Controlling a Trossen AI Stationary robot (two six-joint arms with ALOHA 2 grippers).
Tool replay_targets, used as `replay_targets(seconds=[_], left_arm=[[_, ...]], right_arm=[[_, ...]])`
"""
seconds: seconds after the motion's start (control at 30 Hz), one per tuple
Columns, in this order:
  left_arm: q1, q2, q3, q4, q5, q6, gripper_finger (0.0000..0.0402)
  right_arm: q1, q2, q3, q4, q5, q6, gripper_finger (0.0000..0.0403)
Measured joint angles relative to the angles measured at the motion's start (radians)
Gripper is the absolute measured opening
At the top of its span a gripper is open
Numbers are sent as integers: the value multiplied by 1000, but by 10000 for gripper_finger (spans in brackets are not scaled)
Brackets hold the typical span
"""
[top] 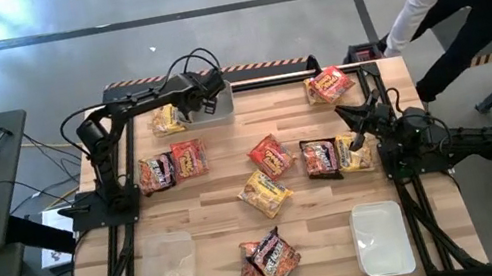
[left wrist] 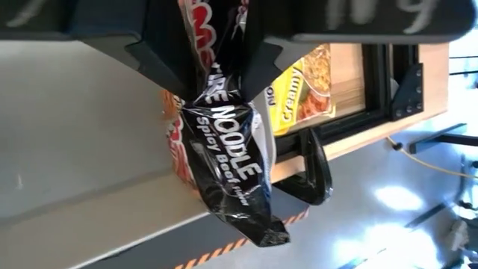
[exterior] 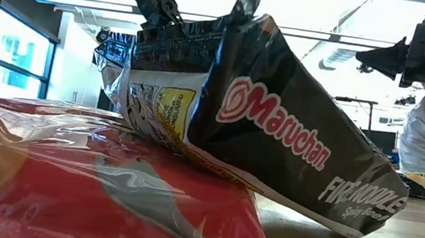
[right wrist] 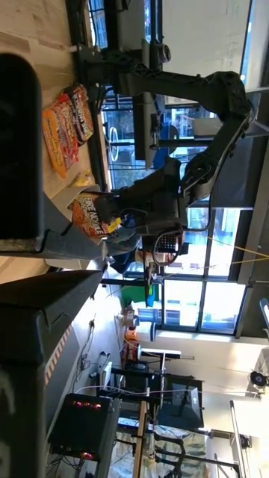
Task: Sort Maruchan noodles
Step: Put the middle black noodle pack into the gray bin, then put the top right orange noodle pack into the white bin
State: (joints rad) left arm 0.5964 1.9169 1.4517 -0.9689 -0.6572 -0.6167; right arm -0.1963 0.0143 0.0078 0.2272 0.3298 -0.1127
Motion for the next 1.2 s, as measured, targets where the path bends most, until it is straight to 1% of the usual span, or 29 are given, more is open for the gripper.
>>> replay_targets(seconds=[0.1, 0.23, 0.53, 0.9, 1.2], left_arm=[[0, 0, 0, 0, 14, 1, 121], [0, -2, 0, -1, 18, 27, 132], [0, -4, 37, -8, 7, 79, 134], [21, -5, 43, -88, -60, 72, 134], [24, -77, 45, -111, -103, 91, 134]], right_arm=[[0, 0, 0, 1, 0, 0, 23], [0, 0, 0, 1, 0, 0, 23], [0, 0, 0, 2, 0, 0, 23], [0, 0, 0, 3, 0, 0, 23], [0, 0, 0, 5, 0, 0, 23]])
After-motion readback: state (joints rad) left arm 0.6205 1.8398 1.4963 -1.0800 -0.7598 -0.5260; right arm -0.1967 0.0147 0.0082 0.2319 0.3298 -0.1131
